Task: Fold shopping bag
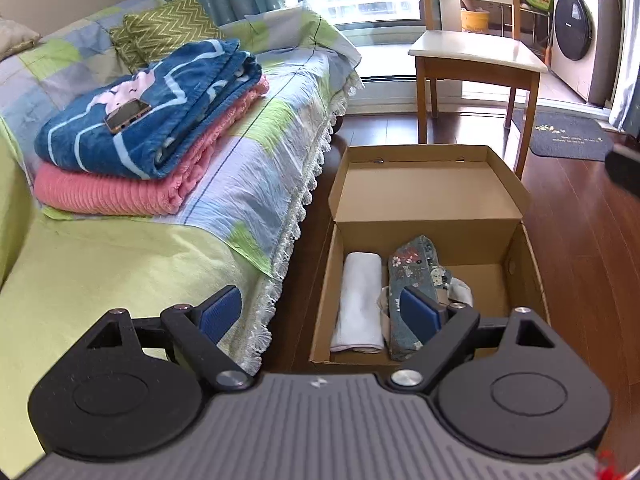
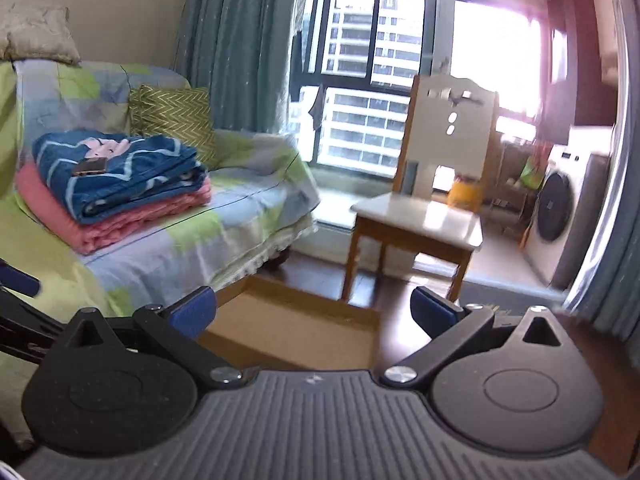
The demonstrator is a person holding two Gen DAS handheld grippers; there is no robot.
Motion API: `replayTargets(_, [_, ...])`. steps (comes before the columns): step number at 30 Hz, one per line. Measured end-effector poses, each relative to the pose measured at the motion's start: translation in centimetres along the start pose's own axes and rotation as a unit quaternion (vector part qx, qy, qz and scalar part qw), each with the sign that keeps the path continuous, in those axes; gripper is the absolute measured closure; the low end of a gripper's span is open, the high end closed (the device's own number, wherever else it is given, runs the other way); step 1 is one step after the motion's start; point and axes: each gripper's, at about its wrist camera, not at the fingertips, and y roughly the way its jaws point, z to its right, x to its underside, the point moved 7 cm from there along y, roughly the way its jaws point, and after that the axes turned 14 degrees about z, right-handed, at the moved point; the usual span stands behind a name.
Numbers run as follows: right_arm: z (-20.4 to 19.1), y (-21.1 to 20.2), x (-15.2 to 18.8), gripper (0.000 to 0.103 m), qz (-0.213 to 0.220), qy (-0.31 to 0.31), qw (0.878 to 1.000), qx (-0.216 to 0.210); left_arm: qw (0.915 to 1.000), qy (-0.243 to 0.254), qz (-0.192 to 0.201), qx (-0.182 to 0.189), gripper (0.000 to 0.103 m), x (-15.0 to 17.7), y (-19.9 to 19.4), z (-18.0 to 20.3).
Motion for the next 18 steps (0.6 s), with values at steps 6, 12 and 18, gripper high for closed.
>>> replayTargets(6, [-0.3,0.9,2.0,0.001,-0.079,0.013,0.997,-0.007,0.9999,0.000,-0.016,0.006,0.015,0.3,0.2,0.1])
replayTargets(12, [0.0,1.5,4.5,0.001,-0.146,0.040,0.988,-0.004,0.9995,-0.010,-0.031,-0.003,0.015,1.2,0.7,-0.9])
replayTargets(18, [-0.8,2.1,7.7,0.001,-0.219,0.065,0.974,-0.003,0.9986,-0.024,-0.047,0.004,0.015,2.3,1.4,-1.1])
